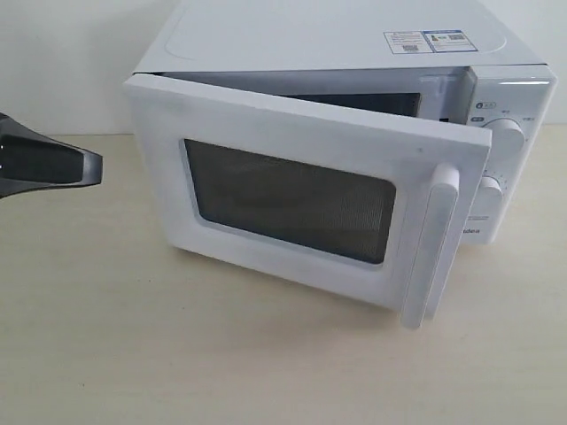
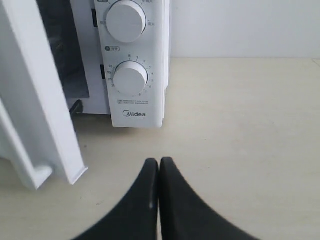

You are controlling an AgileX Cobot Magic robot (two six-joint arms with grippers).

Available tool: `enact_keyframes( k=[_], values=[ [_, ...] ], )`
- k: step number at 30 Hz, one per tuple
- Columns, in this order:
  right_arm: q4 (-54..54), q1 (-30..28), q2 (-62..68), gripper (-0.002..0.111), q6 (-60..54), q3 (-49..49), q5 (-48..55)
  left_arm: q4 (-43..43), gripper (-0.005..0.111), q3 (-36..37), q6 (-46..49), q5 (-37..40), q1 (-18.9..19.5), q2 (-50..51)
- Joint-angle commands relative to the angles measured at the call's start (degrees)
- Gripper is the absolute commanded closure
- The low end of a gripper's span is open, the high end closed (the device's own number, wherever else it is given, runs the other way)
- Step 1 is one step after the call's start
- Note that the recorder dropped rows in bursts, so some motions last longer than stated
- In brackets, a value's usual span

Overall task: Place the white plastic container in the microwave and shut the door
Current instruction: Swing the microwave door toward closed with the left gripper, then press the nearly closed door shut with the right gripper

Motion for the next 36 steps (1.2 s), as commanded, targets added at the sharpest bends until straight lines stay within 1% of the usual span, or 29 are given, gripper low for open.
enact_keyframes(
  k=[1,5,7,10,14,16,19,22,23,24,26,27,28,29,31,32,34,36],
  values=[
    [-0.1,-0.2,-0.2,0.108,-0.2,0.0,-0.4,-1.0,0.102,-0.3,1.2,-2.3,-0.1,0.0],
    [-0.1,-0.2,-0.2,0.108,-0.5,0.0,-2.0,-1.4,0.102,0.4,2.5,-4.1,-0.1,0.0],
    [-0.1,-0.2,-0.2,0.108,-0.1,0.0,-4.8,-1.4,0.102,1.5,2.5,-5.6,-0.1,0.0],
    [1.3,-0.2,-0.2,0.108,3.4,0.0,-9.9,-1.4,0.102,4.3,2.6,-7.7,-0.1,-0.4],
    [1.6,-0.2,-0.2,0.108,7.1,0.0,-20.2,-3.7,0.102,9.1,3.6,-14.4,-0.1,-4.9],
    [1.6,-0.2,-0.2,0.108,7.1,0.0,-22.7,-6.6,0.102,10.8,6.3,-18.0,-0.1,-8.0],
    [1.6,-0.2,-0.2,0.108,7.7,-2.9,-22.1,-7.1,0.102,10.8,8.5,-18.8,-0.1,-10.8],
    [1.6,0.3,6.2,0.108,7.4,-11.1,-17.1,-7.2,0.102,10.8,8.7,-18.6,-0.1,-10.6],
    [1.6,1.9,11.0,0.108,4.1,-15.1,-14.8,-7.7,0.102,10.8,8.7,-18.3,-0.1,-10.3],
    [1.6,3.2,14.0,0.108,2.3,-16.9,-13.4,-7.8,0.102,10.8,8.7,-18.2,-0.1,-10.1],
    [1.6,9.0,23.0,0.108,-1.3,-21.2,-9.3,-7.9,0.102,10.8,8.7,-17.9,-0.1,-10.0],
    [1.6,13.6,29.0,0.108,-1.3,-23.1,-8.7,-7.9,0.102,10.8,8.7,-17.9,-0.1,-10.0],
    [1.6,16.2,31.6,0.108,-1.3,-23.9,-9.5,-7.9,0.102,10.8,8.7,-17.9,-0.1,-10.0],
    [1.6,20.8,35.5,0.108,-1.3,-24.9,-12.4,-7.8,0.102,10.8,8.7,-17.9,-0.1,-10.0],
    [1.6,25.5,39.9,0.108,-1.3,-25.0,-18.4,-7.3,0.102,10.8,8.7,-17.6,-0.1,-10.0],
    [1.6,26.9,41.5,0.108,-1.3,-25.0,-22.3,-7.1,0.102,10.8,8.7,-17.5,-0.1,-10.0],
    [1.6,27.9,44.7,0.108,-1.2,-25.0,-28.1,-6.7,0.102,10.8,8.7,-17.5,-0.1,-10.0],
    [2.8,27.9,46.3,0.108,1.2,-25.1,-28.6,-6.7,0.102,10.8,8.7,-17.5,-0.1,-10.0]
  ],
)
